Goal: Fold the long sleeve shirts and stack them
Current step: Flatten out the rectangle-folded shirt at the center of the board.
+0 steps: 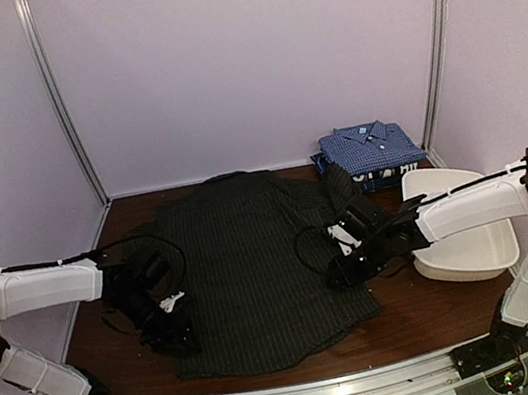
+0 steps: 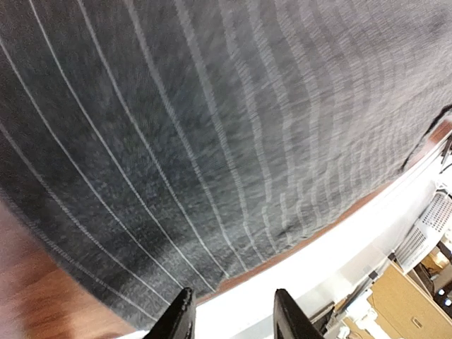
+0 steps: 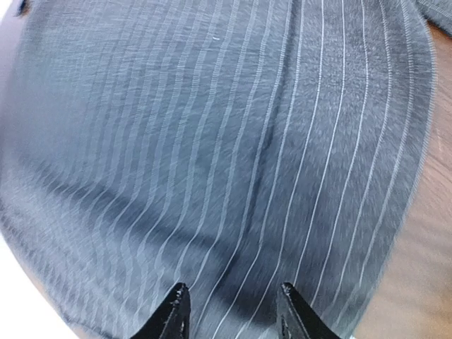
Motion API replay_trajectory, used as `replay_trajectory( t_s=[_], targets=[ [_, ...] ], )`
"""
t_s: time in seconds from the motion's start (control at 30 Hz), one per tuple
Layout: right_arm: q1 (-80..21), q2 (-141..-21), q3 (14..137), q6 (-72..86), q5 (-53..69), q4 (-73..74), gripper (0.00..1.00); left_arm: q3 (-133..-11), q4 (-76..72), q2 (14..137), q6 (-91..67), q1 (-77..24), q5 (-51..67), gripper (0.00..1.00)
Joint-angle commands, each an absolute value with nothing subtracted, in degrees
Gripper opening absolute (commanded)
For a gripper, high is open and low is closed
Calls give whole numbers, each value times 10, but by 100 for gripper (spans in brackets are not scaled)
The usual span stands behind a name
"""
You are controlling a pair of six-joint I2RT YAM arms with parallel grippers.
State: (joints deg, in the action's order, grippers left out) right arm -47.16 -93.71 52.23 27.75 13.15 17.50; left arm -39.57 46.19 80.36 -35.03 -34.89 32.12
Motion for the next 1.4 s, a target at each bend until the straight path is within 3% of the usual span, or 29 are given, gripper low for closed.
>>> replay_trajectory(
  t_s=[0.0, 0.13, 0.3, 0.43, 0.83, 1.1, 1.37],
  targets=[
    [-493, -882, 493, 311, 126, 211, 43, -474, 501, 792, -353, -349, 264, 39],
    [-508, -874, 451, 347, 147, 169, 41, -554, 457, 838, -361, -349, 226, 39],
    [-515, -887, 389, 387, 175, 99, 24, -588, 363, 916, -375, -348, 237, 38],
    [-519, -871, 345, 403, 165, 104, 19, -569, 316, 954, -379, -348, 251, 37],
    [-522, -766, 308, 397, 127, 248, 22, -491, 327, 947, -367, -338, 208, 37],
    [-524, -781, 477, 358, 72, 294, 30, -513, 326, 918, -339, -343, 236, 38],
    [-532, -922, 582, 330, 105, 205, 32, -498, 319, 888, -367, -346, 241, 38]
  ],
)
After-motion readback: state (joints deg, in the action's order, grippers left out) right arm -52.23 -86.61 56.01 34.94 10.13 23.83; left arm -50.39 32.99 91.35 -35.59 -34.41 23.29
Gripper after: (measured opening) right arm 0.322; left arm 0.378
